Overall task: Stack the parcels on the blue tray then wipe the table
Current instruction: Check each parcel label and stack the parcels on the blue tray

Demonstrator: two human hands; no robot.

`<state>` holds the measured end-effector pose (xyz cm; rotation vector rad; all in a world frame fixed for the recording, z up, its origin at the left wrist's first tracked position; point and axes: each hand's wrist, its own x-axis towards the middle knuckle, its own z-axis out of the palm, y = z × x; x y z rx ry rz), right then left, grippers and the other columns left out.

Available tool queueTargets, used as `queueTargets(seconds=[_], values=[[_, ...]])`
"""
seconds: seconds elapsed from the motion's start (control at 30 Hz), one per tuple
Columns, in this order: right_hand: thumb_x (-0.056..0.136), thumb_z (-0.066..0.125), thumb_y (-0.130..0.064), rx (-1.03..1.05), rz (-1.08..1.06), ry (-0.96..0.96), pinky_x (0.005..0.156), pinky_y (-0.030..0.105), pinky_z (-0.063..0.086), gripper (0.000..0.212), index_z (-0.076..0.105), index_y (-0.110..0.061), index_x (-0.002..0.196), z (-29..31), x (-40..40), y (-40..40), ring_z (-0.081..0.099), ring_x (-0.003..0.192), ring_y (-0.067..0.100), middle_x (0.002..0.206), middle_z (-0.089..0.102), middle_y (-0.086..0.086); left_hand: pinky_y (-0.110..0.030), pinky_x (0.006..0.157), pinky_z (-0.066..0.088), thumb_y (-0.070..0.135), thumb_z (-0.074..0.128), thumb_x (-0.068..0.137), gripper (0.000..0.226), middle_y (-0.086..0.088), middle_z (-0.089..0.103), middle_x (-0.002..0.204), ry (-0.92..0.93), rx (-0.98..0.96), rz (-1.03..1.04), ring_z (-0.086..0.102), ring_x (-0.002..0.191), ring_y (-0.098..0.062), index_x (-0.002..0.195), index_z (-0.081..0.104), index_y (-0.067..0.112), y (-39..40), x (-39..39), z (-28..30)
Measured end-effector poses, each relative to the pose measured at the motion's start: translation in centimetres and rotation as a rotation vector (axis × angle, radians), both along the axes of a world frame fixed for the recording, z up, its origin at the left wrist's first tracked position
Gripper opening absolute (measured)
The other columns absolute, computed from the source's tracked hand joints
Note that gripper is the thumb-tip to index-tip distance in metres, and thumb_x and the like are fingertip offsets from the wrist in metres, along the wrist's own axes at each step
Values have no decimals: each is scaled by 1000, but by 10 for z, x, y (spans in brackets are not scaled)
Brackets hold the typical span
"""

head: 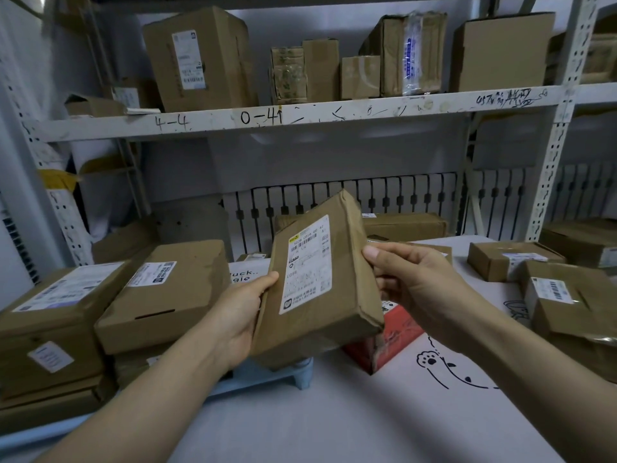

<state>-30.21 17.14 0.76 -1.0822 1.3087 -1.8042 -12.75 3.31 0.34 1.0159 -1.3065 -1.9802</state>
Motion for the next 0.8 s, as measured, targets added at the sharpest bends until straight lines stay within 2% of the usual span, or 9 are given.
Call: queueTargets(seconds=[0.1,0.13,0.2,0.37,0.43,0.53,0.6,0.7,0.8], values=[[87,68,-25,4,-20,-43,55,21,43,34,70,7,97,-2,-3,0,43,57,12,66,48,3,-39,79,57,28,57,99,26,-13,78,92,-14,46,-1,74,65,-23,100,73,8,3,-1,3],[90,66,-24,10,-26,-59,53,21,42,24,71,-1,84,-2,-3,0,40,54,12,62,45,0,-40,82,56,28,57,98,26,-13,78,91,-11,61,-4,74,63,-22,100,73,8,3,-2,4],[94,63,-22,16,-49,-85,50,20,41,26,67,-12,71,-4,-5,-1,36,49,10,54,41,-6,-39,86,53,29,58,98,26,-12,78,93,-15,81,-14,73,67,-22,103,73,8,4,-3,4],[94,65,-24,82,-131,-57,59,27,42,19,70,-5,94,-9,-9,-2,41,56,15,61,47,0,-38,85,52,31,67,90,23,-15,73,114,-57,91,18,66,97,-29,104,70,13,3,-2,3],[94,66,-27,114,-163,-52,64,31,45,30,71,0,106,-10,-9,-3,48,72,26,80,57,13,-39,81,54,31,69,89,28,-16,73,114,-46,88,27,67,93,-29,110,68,13,1,-1,2],[92,65,-36,157,-175,-48,66,32,48,45,68,1,117,-9,-6,-2,53,83,28,100,62,28,-33,69,58,28,69,89,30,-16,72,117,-13,97,21,66,86,-26,113,67,11,1,-1,1],[91,64,-44,198,-157,-52,67,33,49,47,72,-5,115,-8,-4,-1,58,85,28,112,63,33,-31,62,59,28,69,89,32,-16,72,117,14,105,6,67,89,-26,116,66,12,1,-1,1],[89,62,-53,273,-92,-38,73,38,49,34,82,-26,94,-4,-2,2,63,86,27,110,72,23,-34,59,59,28,70,88,29,-17,73,113,44,107,18,68,90,-27,111,66,13,2,-2,1],[90,64,-47,312,-66,-61,80,43,46,32,80,-21,99,-5,-3,2,64,89,28,109,76,15,-35,55,60,33,70,88,26,-15,76,104,82,77,32,70,82,-25,106,70,15,5,-4,3]])
